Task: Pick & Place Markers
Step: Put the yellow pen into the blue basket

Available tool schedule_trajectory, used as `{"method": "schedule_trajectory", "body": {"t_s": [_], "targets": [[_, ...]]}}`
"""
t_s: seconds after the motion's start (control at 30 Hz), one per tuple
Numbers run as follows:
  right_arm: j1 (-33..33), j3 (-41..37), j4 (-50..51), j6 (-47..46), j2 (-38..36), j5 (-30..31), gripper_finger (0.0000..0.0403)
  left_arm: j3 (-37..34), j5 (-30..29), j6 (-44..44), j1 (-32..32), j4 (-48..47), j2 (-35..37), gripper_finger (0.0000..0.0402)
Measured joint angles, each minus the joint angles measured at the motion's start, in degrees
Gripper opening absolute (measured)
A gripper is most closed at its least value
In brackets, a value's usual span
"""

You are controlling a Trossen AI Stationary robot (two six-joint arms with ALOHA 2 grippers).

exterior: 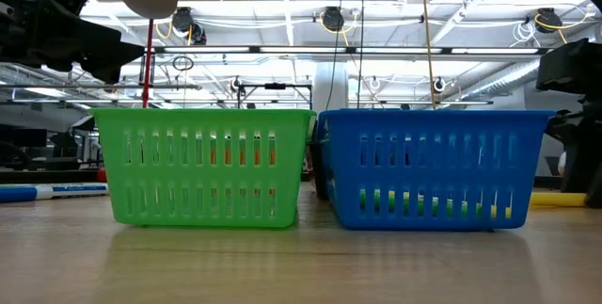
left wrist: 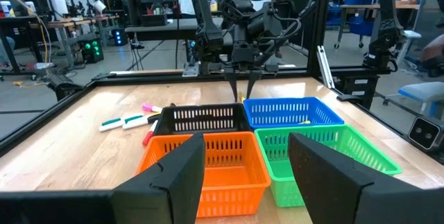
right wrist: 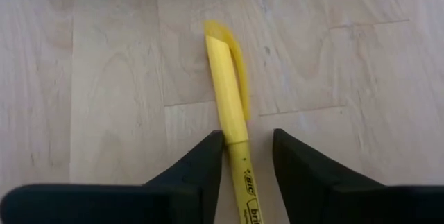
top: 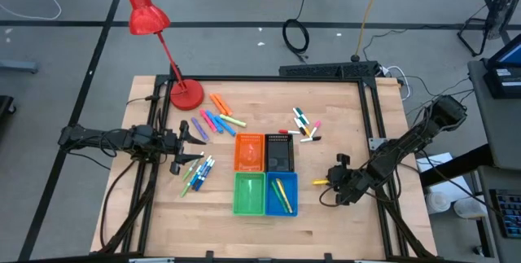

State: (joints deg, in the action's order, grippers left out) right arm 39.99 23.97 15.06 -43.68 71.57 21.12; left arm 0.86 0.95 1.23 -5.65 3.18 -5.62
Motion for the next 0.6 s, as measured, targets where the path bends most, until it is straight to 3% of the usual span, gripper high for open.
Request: {"method": "schedule_trajectory", "body": {"t_s": [0.43,0.6], "targets": [[0.0,-0.05,-0.45,0.02,0.04,0.18,0.0033,0.0,0.0,0.0,-0.02,0.0,0.01,0.0212],[0.0,-0.05,-0.52,0.01,0.04,0.16,0.0026,0.0,0.0,0.0,-0.01,0.0,0.0,0.0212]]}}
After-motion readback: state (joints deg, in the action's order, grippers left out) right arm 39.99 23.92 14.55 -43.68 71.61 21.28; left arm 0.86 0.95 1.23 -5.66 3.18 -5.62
